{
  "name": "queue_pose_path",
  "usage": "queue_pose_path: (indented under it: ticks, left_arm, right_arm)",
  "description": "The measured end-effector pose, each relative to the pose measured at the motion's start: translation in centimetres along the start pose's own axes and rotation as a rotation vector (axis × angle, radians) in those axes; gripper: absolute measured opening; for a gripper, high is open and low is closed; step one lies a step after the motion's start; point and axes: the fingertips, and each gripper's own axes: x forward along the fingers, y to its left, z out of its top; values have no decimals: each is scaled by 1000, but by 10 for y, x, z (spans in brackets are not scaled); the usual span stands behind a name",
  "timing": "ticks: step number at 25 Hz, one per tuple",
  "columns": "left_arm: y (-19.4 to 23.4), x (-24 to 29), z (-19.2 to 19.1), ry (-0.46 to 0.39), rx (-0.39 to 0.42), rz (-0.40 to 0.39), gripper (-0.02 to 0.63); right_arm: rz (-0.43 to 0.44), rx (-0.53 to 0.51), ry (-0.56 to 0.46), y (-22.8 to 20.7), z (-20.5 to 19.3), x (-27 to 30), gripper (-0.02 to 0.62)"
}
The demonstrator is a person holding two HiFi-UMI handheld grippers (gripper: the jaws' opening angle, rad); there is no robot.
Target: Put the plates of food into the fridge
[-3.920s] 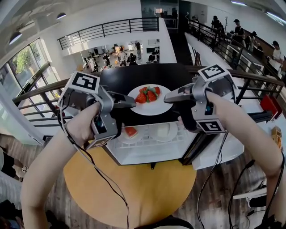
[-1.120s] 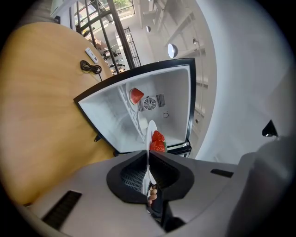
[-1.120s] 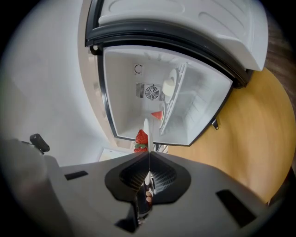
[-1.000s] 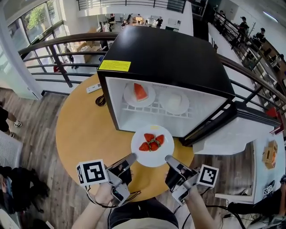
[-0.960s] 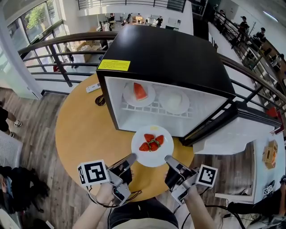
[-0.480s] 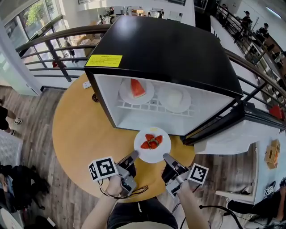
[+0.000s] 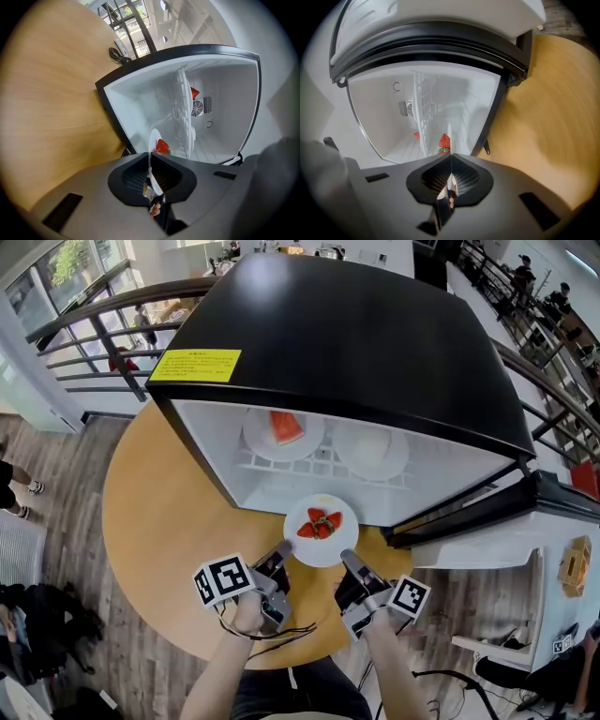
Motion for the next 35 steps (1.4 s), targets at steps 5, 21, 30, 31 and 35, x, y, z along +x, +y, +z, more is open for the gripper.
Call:
queue_pose_path:
  ticks: [5,21,30,31,35]
  left_arm:
    - [5,16,15,-25,-28,-3,21]
    - [23,38,40,-27,-8,29,22]
    - [16,33,27,-8,158,65,21]
    - [14,31,25,-4,186,68,21]
    - [10,24,16,-3,287,87,21]
  right_arm:
    - [12,64,-51,-10,8,14,17]
    - [-4,162,-191,-38,32,45,17]
    - [-40,157,-246,-42,43,77,17]
    - [-41,158,-254,-41,44,80,17]
    - [-73,132,-269,-44,52,90,17]
